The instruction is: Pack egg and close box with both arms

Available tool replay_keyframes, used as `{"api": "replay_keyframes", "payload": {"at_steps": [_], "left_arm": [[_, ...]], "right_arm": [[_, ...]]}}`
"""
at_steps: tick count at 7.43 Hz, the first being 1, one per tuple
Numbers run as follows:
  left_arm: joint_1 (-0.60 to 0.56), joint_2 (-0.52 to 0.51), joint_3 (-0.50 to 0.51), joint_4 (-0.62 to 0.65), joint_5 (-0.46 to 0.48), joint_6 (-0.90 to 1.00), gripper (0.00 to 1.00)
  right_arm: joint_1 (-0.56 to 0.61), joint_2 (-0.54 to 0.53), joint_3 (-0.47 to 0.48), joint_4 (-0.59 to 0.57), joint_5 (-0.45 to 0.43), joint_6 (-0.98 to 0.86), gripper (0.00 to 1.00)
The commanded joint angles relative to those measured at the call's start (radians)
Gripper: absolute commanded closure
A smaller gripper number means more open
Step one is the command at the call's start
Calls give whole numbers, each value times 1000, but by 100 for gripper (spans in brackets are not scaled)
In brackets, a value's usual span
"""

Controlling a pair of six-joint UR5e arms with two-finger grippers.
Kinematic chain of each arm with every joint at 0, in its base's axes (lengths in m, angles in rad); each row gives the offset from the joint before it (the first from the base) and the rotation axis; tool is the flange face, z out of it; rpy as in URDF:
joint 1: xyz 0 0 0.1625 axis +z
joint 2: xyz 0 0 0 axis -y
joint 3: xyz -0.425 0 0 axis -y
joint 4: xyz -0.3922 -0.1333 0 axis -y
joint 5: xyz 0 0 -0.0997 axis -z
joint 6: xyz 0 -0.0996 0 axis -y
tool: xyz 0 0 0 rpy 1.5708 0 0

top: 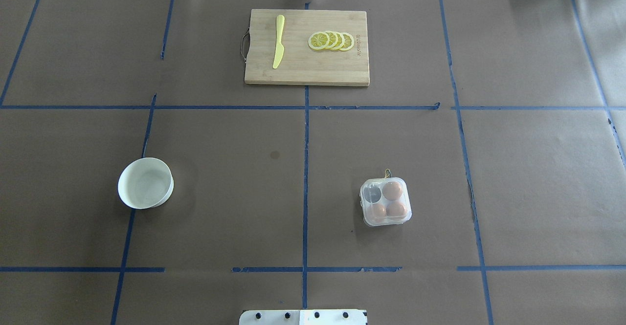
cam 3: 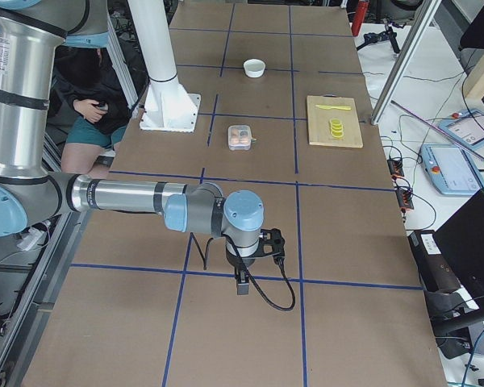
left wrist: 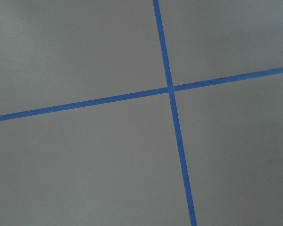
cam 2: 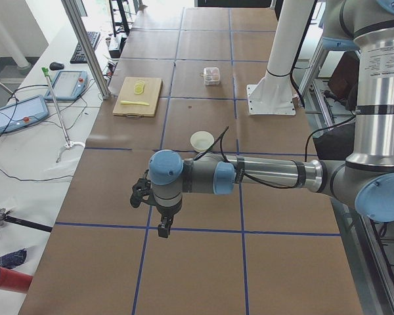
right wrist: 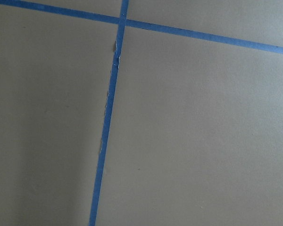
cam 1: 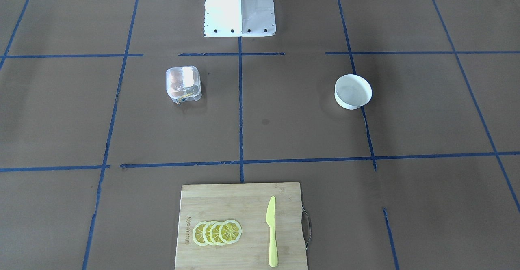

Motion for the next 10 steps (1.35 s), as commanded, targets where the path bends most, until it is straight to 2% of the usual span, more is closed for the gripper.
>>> {"api": "replay_keyframes", "payload": {"at_steps": [1,10], "left_arm": [[1,0,1,1,-1,0,0],[1,6,1,-2,-9,0,0]], "right_arm": [[0,-3,-2,7,1,0,0],[-3,-5,-2,7,21,0,0]]}}
